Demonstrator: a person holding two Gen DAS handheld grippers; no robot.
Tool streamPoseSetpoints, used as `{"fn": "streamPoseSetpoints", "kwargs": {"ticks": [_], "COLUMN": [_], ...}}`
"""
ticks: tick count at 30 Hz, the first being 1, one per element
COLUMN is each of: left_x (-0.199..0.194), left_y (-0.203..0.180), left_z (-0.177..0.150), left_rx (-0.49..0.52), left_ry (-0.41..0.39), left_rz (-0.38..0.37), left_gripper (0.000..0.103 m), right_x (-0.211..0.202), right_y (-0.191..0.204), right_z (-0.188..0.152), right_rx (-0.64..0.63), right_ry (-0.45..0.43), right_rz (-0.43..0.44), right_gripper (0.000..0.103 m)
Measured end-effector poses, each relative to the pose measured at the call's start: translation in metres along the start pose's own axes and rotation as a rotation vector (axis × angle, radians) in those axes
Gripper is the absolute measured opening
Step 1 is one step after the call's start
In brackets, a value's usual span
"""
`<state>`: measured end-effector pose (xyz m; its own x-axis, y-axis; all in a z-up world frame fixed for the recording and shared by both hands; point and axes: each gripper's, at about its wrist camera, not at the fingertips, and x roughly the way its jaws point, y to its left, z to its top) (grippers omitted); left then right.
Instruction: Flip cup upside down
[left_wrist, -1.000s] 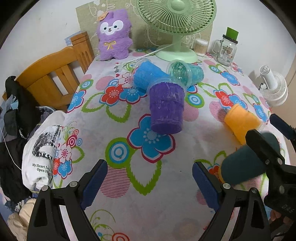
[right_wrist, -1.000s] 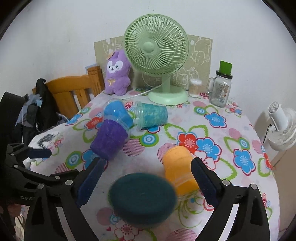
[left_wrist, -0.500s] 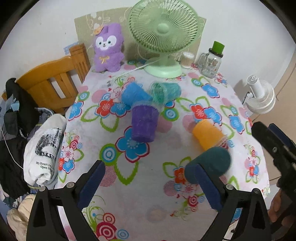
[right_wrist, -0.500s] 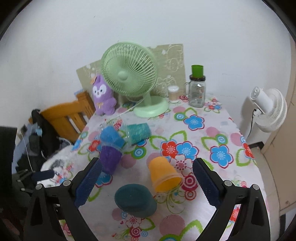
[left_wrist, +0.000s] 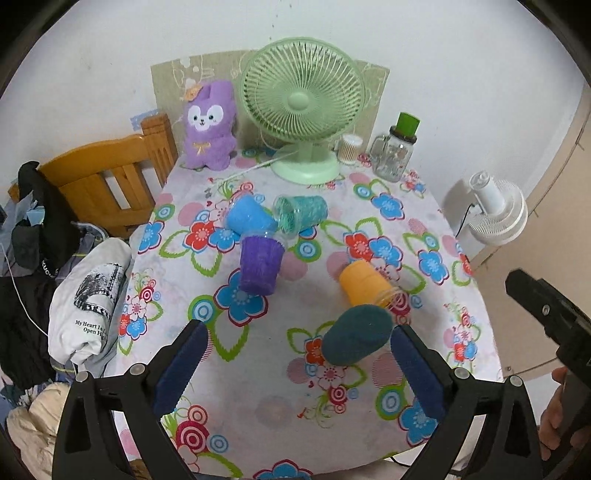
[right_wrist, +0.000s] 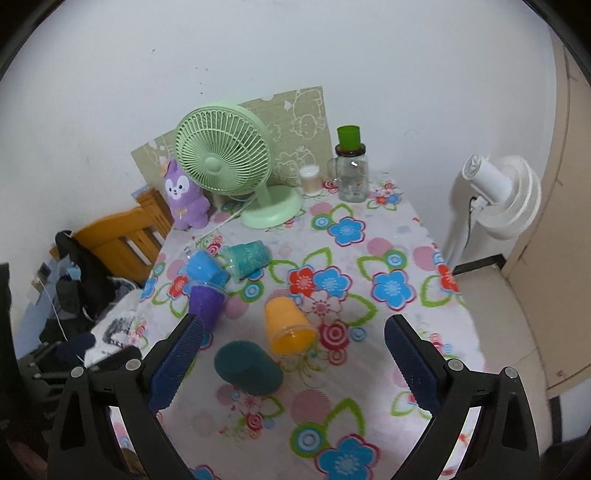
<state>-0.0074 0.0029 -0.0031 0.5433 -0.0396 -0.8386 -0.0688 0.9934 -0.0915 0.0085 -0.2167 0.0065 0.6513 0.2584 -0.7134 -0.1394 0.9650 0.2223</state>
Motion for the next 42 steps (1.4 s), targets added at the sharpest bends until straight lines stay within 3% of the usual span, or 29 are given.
{"fn": "streamPoseSetpoints", "kwargs": {"ticks": [15, 42], "left_x": [-0.056, -0.046], "left_y": [-0.022, -0.034], "left_z": [-0.007, 0.003], "left_rx": [-0.001, 0.044], "left_ry": [-0.109, -0.129], "left_rz": [-0.011, 0.008], "left_gripper": [0.103, 0.103], "right_x": [-0.044, -0.030], "right_y": [0.005, 0.011], "right_z": [-0.007, -0.001], "right_rx": [-0.096, -0.113], "right_ry": [-0.017, 0.006], "right_rz": [-0.080, -0.108], "right_gripper": [0.099, 0.099]}}
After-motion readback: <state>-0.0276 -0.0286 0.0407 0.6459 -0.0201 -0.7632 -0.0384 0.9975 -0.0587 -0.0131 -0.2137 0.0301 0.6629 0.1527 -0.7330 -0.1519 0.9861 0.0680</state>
